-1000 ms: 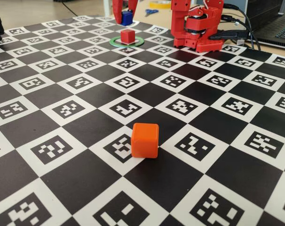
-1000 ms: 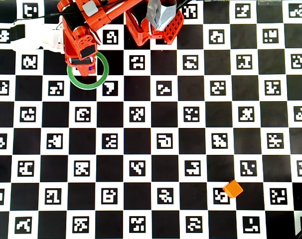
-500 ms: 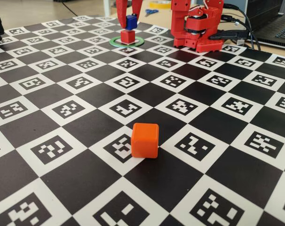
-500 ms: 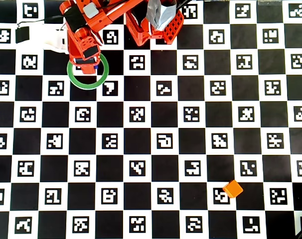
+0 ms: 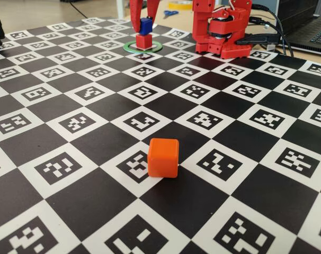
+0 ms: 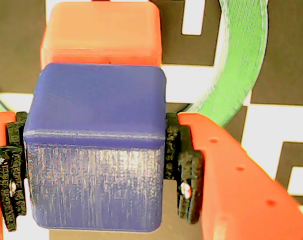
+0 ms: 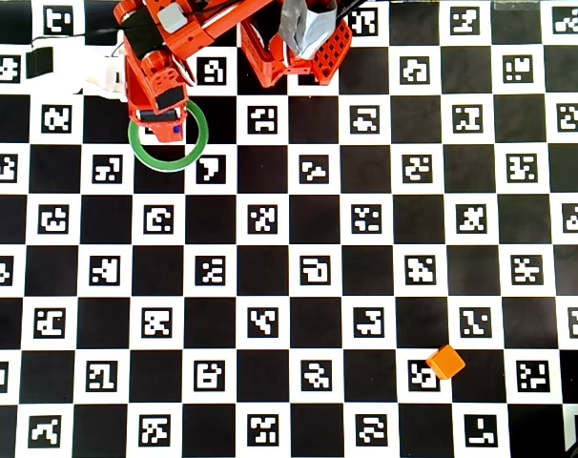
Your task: Grab the red cube then put it in the green circle then put the blue cube on top and finally the orange cube on top
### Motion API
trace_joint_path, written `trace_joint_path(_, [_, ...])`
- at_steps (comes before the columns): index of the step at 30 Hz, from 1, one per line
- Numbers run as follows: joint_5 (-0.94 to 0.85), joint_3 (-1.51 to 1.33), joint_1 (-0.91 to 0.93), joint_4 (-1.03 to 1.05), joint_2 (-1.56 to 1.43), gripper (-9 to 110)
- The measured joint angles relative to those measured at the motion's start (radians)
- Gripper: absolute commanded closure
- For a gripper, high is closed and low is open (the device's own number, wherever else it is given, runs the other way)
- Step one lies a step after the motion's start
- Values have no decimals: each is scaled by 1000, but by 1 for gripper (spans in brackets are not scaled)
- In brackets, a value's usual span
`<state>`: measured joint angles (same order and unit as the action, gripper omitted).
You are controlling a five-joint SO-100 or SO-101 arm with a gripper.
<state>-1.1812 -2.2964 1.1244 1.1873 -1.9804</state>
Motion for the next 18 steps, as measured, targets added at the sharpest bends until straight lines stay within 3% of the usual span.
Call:
trace_joint_path(7, [0, -5, 0, -15, 0, 95])
trace_joint_path(18, [2, -5, 0, -15, 0, 72])
